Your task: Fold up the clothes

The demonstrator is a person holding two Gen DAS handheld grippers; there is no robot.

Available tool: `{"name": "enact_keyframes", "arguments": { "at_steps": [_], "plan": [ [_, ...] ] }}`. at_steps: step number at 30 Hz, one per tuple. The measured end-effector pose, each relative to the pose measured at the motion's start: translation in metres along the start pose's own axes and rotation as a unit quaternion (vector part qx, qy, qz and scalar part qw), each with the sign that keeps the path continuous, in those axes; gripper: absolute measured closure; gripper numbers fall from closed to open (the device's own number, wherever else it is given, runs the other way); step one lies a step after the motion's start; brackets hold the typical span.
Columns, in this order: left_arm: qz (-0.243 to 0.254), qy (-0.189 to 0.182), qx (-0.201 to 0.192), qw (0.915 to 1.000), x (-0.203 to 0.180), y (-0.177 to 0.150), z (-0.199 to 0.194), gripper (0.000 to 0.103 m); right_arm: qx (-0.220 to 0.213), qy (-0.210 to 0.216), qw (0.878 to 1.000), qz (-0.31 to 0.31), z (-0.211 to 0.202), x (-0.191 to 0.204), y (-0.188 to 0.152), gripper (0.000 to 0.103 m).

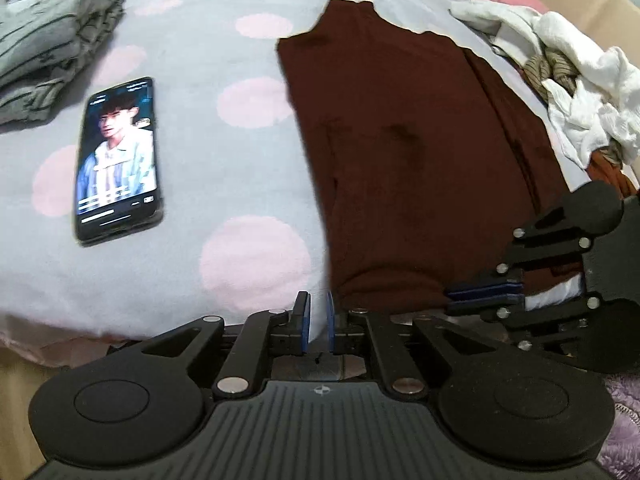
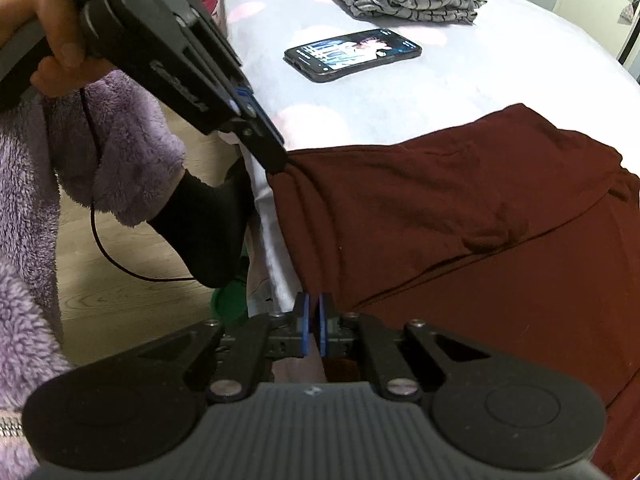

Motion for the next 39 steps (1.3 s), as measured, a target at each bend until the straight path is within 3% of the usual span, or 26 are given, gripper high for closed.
{"name": "enact_keyframes", "arguments": {
  "at_steps": [3, 5, 7, 9, 10, 17, 20, 24, 26, 28, 33, 36, 39],
  "plan": [
    [-0.015, 0.014, 0.006, 0.9998, 0.007, -0.003, -0.003, 0.093, 0.006, 0.007, 1.000, 0.006, -0.003, 0.001, -0.001, 0.092],
    [-0.024, -0.001, 0.002, 0.9997, 0.006, -0.004, -0.007, 0.085, 0.001, 0.006, 1.000, 0.001, -0.007, 0.004, 0.000, 0.086],
    [-0.029, -0.022, -0.007, 0.9993, 0.002, -0.005, -0.011, 0.068, -0.008, 0.004, 1.000, -0.001, -0.011, 0.006, 0.002, 0.073],
    [-0.035, -0.044, -0.015, 0.9983, -0.003, -0.004, -0.013, 0.056, -0.017, 0.000, 1.000, 0.001, -0.013, 0.006, 0.006, 0.073],
    [-0.040, -0.049, -0.016, 0.9979, -0.004, -0.004, -0.012, 0.056, -0.021, -0.001, 1.000, 0.002, -0.013, 0.006, 0.007, 0.073],
    [-0.102, -0.042, 0.002, 0.9939, 0.006, 0.001, 0.011, 0.057, -0.033, -0.032, 0.999, 0.019, -0.012, -0.002, 0.012, 0.073],
    [-0.117, -0.034, 0.024, 0.9922, 0.009, 0.001, 0.028, 0.063, -0.036, -0.043, 0.998, 0.024, -0.013, -0.007, 0.014, 0.073],
    [-0.089, -0.021, 0.038, 0.9950, 0.003, 0.002, 0.043, 0.067, -0.041, -0.050, 0.998, 0.027, -0.014, -0.011, 0.016, 0.072],
    [-0.082, -0.021, 0.039, 0.9957, 0.002, 0.002, 0.044, 0.073, -0.041, -0.054, 0.997, 0.028, -0.013, -0.013, 0.016, 0.072],
    [-0.076, -0.033, 0.037, 0.9959, 0.000, 0.003, 0.041, 0.088, -0.040, -0.061, 0.997, 0.032, -0.012, -0.016, 0.016, 0.072],
    [-0.022, -0.033, 0.015, 0.9991, -0.019, 0.005, 0.030, 0.091, -0.029, -0.087, 0.995, 0.050, -0.010, -0.027, 0.015, 0.072],
    [0.001, -0.037, -0.008, 0.9993, -0.030, 0.010, 0.017, 0.092, -0.027, -0.101, 0.992, 0.074, -0.014, -0.037, 0.013, 0.061],
    [0.026, -0.045, -0.033, 0.9981, -0.044, 0.016, 0.004, 0.092, -0.027, -0.112, 0.989, 0.096, -0.020, -0.046, 0.012, 0.061]
  ]
}}
Point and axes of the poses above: each gripper's, at about its wrist camera, not at the fingertips, and z roughly the way its jaws point, x to its left, y to its top, the point moved 1 cm from there along z, roughly the way its jaws point, and after that the axes turned 10 degrees about -x, right-handed, at the moved point
